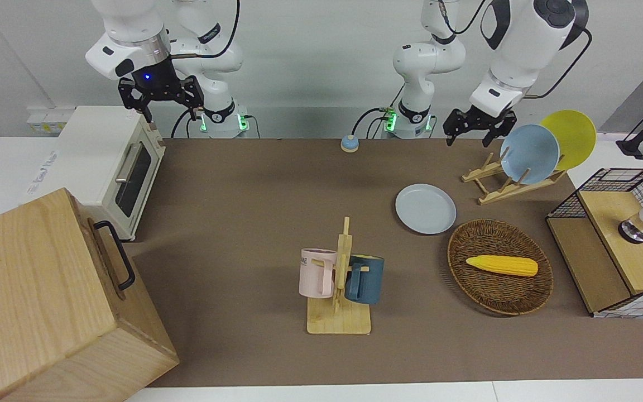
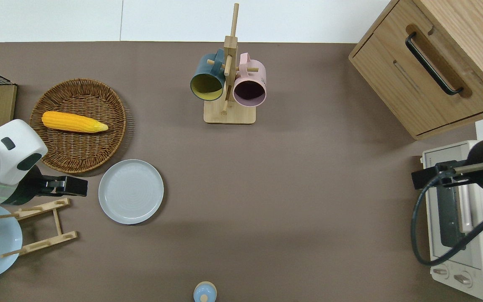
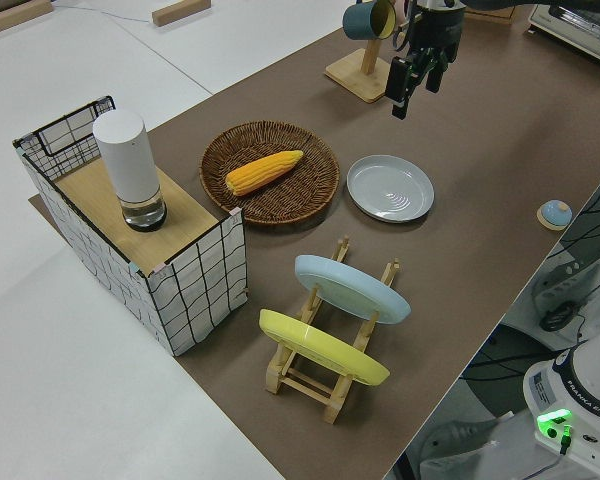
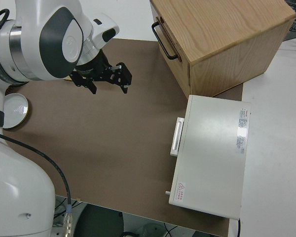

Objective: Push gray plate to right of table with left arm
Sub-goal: 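Lower the left gripper against the edge of the gray plate nearest it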

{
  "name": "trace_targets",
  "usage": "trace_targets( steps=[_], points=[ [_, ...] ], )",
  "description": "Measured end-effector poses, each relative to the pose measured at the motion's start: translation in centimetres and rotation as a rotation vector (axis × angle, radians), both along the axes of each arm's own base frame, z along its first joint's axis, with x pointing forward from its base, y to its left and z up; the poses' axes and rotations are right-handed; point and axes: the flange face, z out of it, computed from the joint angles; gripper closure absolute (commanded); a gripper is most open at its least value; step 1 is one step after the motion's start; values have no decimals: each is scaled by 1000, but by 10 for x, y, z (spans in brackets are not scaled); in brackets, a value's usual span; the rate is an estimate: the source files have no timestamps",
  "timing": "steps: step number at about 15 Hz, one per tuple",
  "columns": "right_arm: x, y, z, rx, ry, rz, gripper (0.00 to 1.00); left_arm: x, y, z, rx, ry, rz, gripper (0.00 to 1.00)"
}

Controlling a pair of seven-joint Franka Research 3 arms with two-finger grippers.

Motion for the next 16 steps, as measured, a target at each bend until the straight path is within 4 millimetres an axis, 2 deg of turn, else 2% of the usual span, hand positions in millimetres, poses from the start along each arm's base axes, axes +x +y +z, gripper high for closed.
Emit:
trace_targets(
  steps=[2,6,8,12,14,16],
  points=[
    [0,0,0,0,0,0,5,0,6,-30,0,19,12,5],
    [0,0,0,0,0,0,5,-1,16,-76,-4,30,3,5],
    [0,0,0,0,0,0,5,-1,28,-101,-11,41,-9,5],
    [0,0,0,0,0,0,5,-1,44,-163,-21,54,-34,17],
    [0,0,0,0,0,0,5,0,48,-191,-17,63,-62,67],
    [0,0,0,0,0,0,5,2,50,-216,-24,73,-81,169]
  ],
)
